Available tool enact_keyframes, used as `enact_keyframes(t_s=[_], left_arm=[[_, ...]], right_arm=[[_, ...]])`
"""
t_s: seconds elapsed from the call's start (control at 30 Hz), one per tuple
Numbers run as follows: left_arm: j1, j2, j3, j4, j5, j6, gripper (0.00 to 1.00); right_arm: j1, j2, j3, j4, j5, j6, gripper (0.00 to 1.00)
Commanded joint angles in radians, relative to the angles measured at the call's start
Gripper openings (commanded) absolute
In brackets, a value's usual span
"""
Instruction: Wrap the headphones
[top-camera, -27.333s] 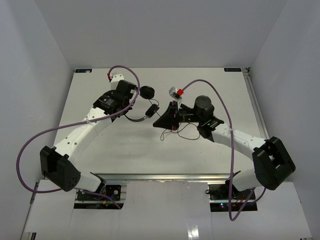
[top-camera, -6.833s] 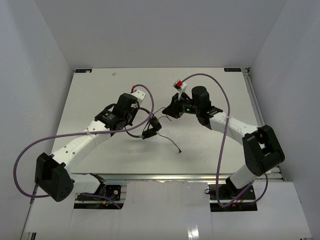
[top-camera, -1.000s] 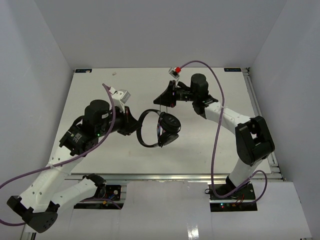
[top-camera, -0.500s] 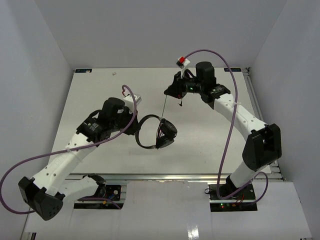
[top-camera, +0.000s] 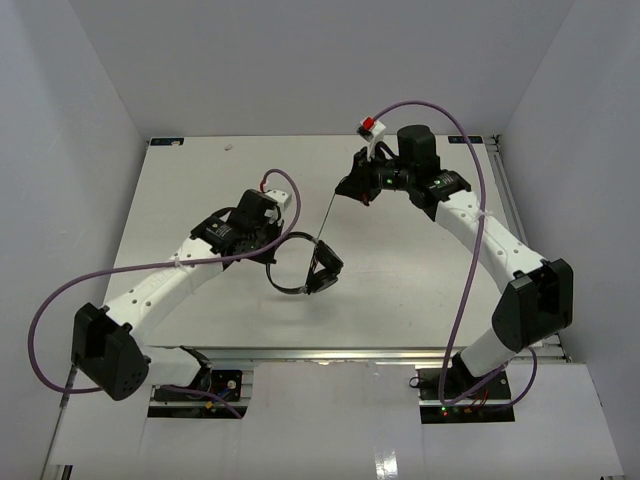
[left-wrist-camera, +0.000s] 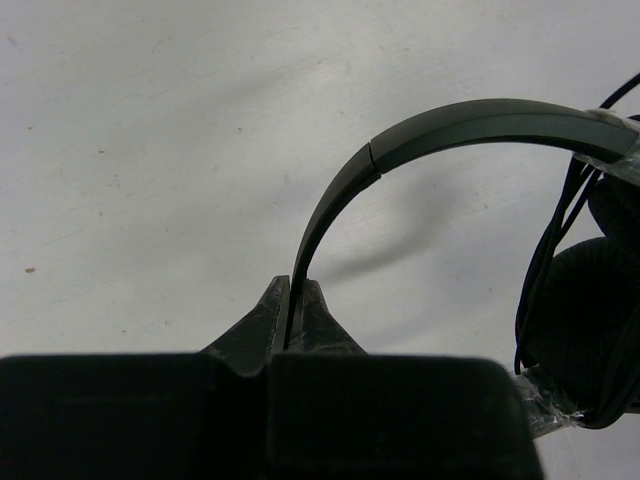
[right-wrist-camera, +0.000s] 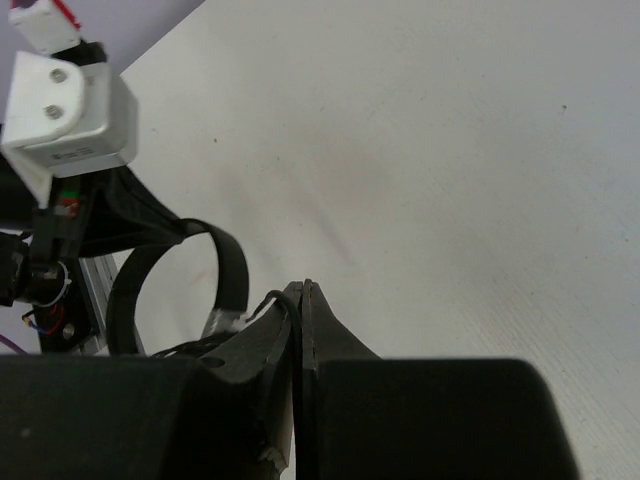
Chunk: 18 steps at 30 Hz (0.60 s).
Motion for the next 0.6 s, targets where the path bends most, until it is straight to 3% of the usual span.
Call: enact_keyframes(t_s=[0.0, 0.57], left_arm=[[-0.007, 0.053, 0.072, -0.013, -0.140, -0.067, 0.00], [-0.006, 0.152, 0.224, -0.026, -0.458, -0.369, 0.00]], right_arm=[[0.034, -0.078, -0.031, 0.046, -0.025, -0.011, 0.08], [0.232, -0.242, -0.350, 0.295, 0.025, 0.097, 0.08]])
